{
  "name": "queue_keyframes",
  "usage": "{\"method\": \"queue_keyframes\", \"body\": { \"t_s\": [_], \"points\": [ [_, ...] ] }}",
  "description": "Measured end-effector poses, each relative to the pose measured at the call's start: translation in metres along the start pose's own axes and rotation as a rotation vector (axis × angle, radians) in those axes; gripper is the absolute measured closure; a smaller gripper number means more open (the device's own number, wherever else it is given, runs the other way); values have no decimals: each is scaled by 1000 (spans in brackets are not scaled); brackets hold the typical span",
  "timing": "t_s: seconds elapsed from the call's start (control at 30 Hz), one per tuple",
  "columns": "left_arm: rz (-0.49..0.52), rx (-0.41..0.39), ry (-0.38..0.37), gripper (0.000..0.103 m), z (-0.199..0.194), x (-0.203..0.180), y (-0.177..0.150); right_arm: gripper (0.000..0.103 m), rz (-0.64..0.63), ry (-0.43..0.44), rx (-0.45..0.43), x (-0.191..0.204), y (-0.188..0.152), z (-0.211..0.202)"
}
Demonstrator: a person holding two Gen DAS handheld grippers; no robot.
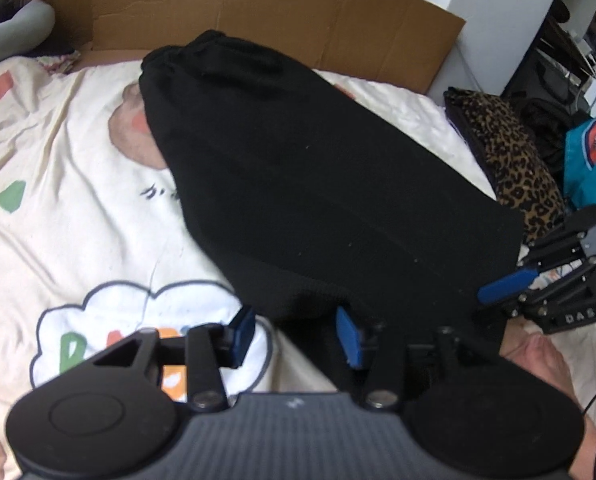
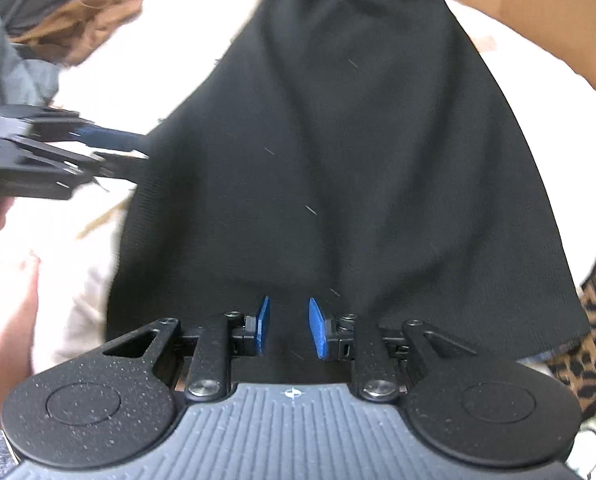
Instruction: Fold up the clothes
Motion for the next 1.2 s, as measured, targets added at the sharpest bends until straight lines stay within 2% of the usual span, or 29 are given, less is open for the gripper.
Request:
{"method": "queue_keyframes", "body": {
  "t_s": [0.1, 0.2, 0.33, 0.37, 0.43, 0.6, 0.63, 0.67, 0.7, 0.73, 0.8, 1.13, 1.2],
  "points": [
    [-1, 0, 9, 52, 4, -1, 1, 68, -2, 93, -48, 18, 15, -3],
    [1, 8, 25, 52, 9, 0, 1, 67, -23, 143, -62, 47, 16, 2],
    [13, 23, 33, 52, 16, -3, 3, 66, -27, 167, -39, 62, 17, 12],
    [15, 25, 31, 52, 17, -4, 4, 63, -26, 171, -35, 65, 17, 12],
    [13, 27, 28, 52, 19, -5, 5, 52, -19, 177, -30, 68, 16, 11],
    [7, 32, 21, 52, 25, -9, 6, 53, -31, 158, -1, 70, 7, 17],
    [7, 33, 20, 52, 26, -10, 7, 55, -31, 153, 13, 68, 4, 18],
    [7, 33, 19, 52, 27, -11, 7, 62, -26, 149, 29, 66, 1, 20],
    [9, 33, 18, 52, 28, -12, 7, 79, -18, 149, 46, 65, -1, 23],
    [12, 32, 18, 51, 28, -13, 7, 88, -12, 152, 56, 65, -2, 25],
    [20, 34, 19, 49, 28, -14, 6, 94, -10, 152, 49, 62, 0, 22],
    [67, 106, 27, 42, 38, -20, -15, 99, 35, 121, 16, 43, 8, 13],
    [66, 109, 30, 37, 41, -22, -16, 99, 45, 117, 11, 40, 10, 12]
  ]
}}
Point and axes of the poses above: each gripper's, at about its wrist camera, not at the fingertips, and z roughly the way its jaws point, x to its left, y to its top, the point moved 7 cm from there along z, roughly the way its jaws point, and after that the axes turned 10 degrees about -x, right-handed, at the moved point
